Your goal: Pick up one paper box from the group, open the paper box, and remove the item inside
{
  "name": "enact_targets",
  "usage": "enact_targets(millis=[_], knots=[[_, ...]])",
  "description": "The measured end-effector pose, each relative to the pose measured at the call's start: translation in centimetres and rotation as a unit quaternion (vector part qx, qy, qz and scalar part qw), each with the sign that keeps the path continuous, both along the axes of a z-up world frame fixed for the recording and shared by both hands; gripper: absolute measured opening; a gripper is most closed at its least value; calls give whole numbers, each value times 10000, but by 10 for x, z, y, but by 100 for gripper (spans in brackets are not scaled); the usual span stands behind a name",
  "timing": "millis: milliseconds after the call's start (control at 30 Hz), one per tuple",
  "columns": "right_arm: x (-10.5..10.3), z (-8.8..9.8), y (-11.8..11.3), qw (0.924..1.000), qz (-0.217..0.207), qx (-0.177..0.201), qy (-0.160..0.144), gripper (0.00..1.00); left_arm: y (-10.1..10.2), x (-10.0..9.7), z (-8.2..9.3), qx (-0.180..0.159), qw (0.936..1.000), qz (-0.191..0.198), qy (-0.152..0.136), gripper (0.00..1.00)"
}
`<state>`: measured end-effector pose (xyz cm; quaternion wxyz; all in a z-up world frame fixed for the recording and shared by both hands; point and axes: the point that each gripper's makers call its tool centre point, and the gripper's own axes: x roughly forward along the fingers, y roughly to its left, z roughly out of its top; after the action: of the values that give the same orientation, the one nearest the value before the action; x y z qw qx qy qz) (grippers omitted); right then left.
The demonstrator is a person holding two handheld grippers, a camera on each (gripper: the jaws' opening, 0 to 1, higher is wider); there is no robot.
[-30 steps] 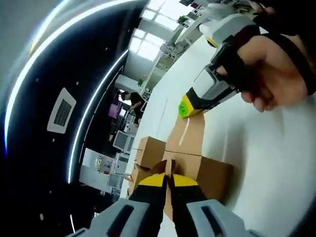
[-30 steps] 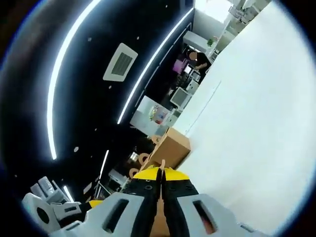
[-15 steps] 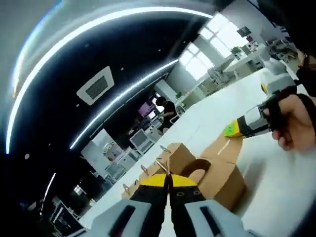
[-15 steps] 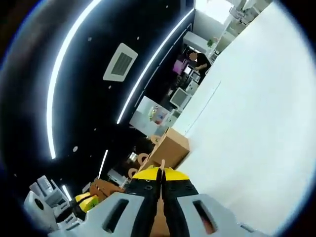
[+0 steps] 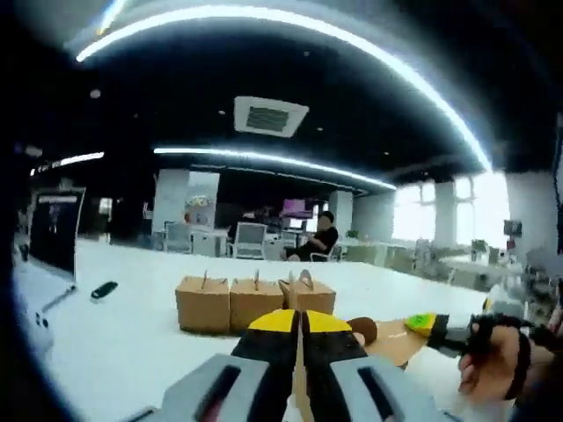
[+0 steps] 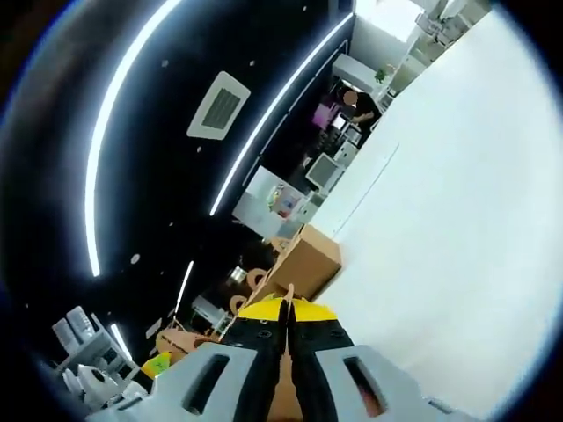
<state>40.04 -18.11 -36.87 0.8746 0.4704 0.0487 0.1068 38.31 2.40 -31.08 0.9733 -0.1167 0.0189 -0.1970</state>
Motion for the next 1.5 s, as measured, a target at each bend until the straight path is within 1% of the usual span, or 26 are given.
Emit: enact_targets(millis=[67, 167, 267, 333, 367, 400, 467, 500, 533, 567, 600, 667, 700, 733, 767, 800, 833, 867, 900, 933, 1033, 1200, 1300, 1367, 1433, 1500], knots=[[1, -3, -1, 9999, 7, 125, 59, 3, 4, 1, -2, -168, 9998, 14, 66, 5], [0, -1, 0, 9999, -2, 96, 45, 3, 4, 3, -1, -206, 9998, -35, 79, 5], [0, 0, -1, 9999, -3, 111, 30, 3, 4, 4, -2, -759, 9967, -53, 284, 4], [-1, 0, -1, 9999, 7, 165, 42, 3, 9, 7, -7, -1183, 9919, -19, 467, 4], [-1, -1, -1, 9998, 14, 212, 60, 3, 13, 8, -10, -1503, 9868, 19, 598, 4], [-1, -2, -1, 9997, 18, 244, 69, 3, 15, 7, -12, -1706, 9829, 19, 688, 4], [-1, -3, -1, 9992, 10, 392, 68, 3, 19, 7, -20, -2295, 9691, -6, 908, 4], [-1, -4, -1, 9991, 6, 420, 76, 3, 20, 8, -22, -2468, 9644, -25, 952, 4], [-1, -5, -1, 9989, 3, 457, 82, 3, 22, 8, -25, -2838, 9528, -69, 1080, 4], [-1, -5, -1, 9987, 1, 509, 96, 3, 23, 8, -29, -3090, 9438, -79, 1171, 4], [-1, -7, -1, 9983, -1, 569, 111, 3, 23, 7, -32, -3416, 9305, -101, 1316, 4], [-1, -9, -1, 9971, 6, 740, 157, 3, 26, 7, -39, -3554, 9247, -71, 1364, 4], [-2, -10, 0, 9958, 8, 897, 194, 3, 26, 6, -41, -3750, 9160, -92, 1421, 4], [-2, -12, 0, 9947, -8, 1003, 212, 3, 26, 6, -44, -3798, 9136, -96, 1445, 4], [-2, -12, 0, 9926, -21, 1193, 206, 3, 25, 5, -45, -3986, 9055, -117, 1453, 4], [-2, -15, 1, 9877, -14, 1540, 286, 3, 25, 5, -45, -4137, 8983, -140, 1474, 4], [-2, -18, 2, 9843, -8, 1731, 340, 3, 24, 5, -47, -4360, 8867, -167, 1532, 4], [-2, -20, 3, 9798, -17, 1963, 367, 3, 24, 6, -49, -4501, 8785, -173, 1594, 4], [-3, -21, 3, 9767, -15, 2107, 397, 3, 25, 6, -52, -4593, 8730, -150, 1633, 4], [-3, -26, 5, 9743, -13, 2201, 467, 3, 25, 6, -57, -4600, 8721, -126, 1666, 4], [-4, -33, 8, 9759, -34, 2116, 537, 3, 23, 7, -66, -4529, 8741, -51, 1755, 4], [-5, -38, 12, 9756, -88, 2103, 629, 3, 22, 8, -72, -4483, 8751, 0, 1823, 4], [-4, -39, 12, 9759, -95, 2083, 643, 3, 21, 9, -77, -4486, 8734, 28, 1897, 4], [-4, -39, 13, 9763, -97, 2063, 651, 3, 19, 9, -81, -4525, 8697, 34, 1970, 4], [-4, -39, 13, 9774, -96, 2006, 663, 3, 18, 9, -85, -4533, 8681, 31, 2021, 4], [-6, -39, 16, 9792, -96, 1913, 674, 3, 14, 8, -91, -4579, 8627, 27, 2144, 4]])
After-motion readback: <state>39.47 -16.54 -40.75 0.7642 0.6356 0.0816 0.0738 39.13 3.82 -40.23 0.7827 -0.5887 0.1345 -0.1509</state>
